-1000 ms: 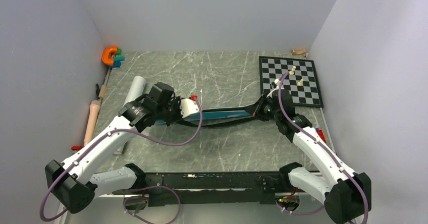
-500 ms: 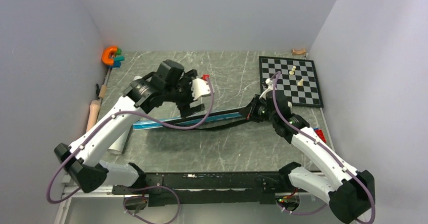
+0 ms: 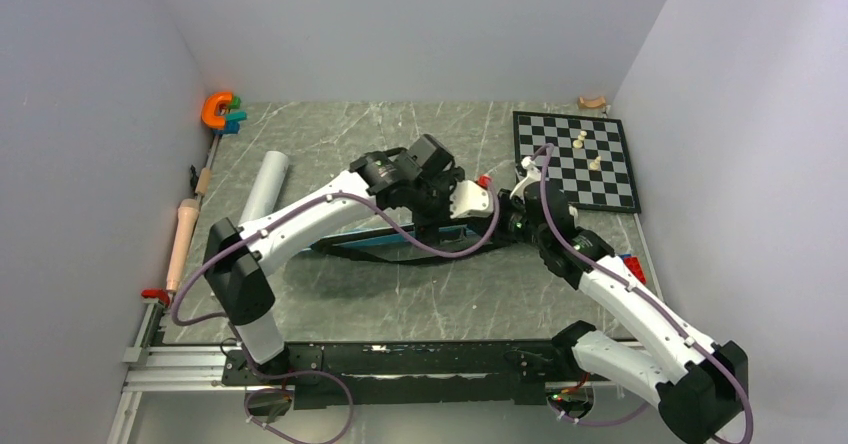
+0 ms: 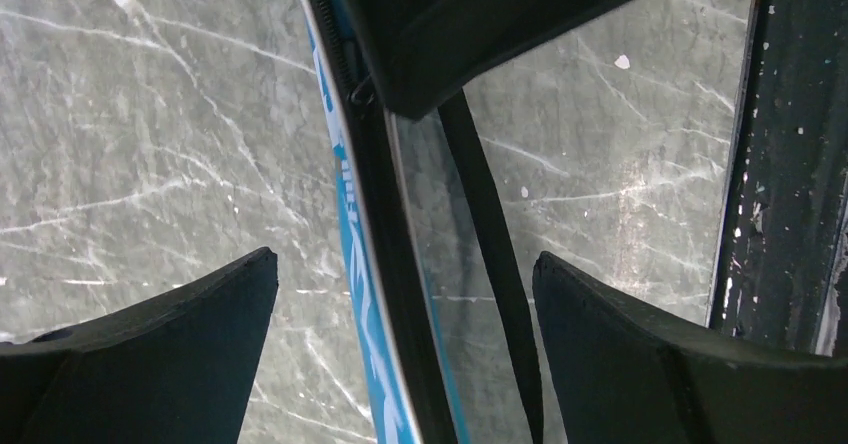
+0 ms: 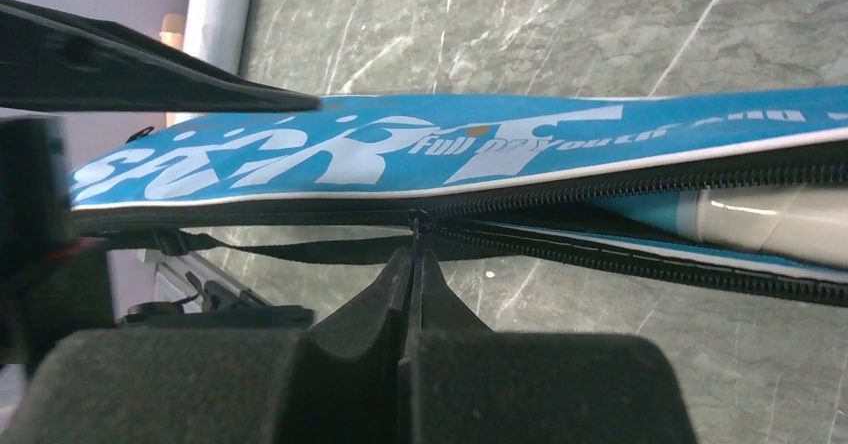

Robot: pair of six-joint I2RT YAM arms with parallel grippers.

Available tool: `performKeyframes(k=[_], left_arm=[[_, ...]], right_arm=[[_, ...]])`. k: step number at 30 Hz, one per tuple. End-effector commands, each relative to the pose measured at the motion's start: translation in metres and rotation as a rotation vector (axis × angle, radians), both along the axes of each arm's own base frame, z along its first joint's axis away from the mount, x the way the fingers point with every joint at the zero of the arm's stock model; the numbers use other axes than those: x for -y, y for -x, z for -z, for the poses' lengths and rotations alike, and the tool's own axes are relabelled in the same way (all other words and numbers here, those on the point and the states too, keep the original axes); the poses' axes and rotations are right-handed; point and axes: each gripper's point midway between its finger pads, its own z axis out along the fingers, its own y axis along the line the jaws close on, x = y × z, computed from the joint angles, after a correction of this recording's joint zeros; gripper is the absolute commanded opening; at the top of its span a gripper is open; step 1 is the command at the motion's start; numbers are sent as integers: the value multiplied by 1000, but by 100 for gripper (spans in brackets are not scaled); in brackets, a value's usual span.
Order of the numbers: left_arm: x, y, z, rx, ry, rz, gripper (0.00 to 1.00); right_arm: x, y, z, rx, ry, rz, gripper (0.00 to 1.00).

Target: Pack up the badminton gear

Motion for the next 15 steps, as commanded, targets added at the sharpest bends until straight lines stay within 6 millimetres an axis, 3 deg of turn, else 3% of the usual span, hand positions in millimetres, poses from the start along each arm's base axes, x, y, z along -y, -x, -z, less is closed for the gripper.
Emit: performKeyframes(k=[1,5,10,15], left_arm=[[24,-8,-13,69,71,11,99],[31,-17,-10,105,72,24,99],[39,-10,-14,131,119,123,99],[41,-4,-3,105,95,184,85]], right_arm=[[-6,-6,-52,135,-93,-4,0],[-7,-1,-59,145,-116,-19,0],[-9,6,-73,165,-152,-38,0],[-9,12,-90,193,-179,-57,0]])
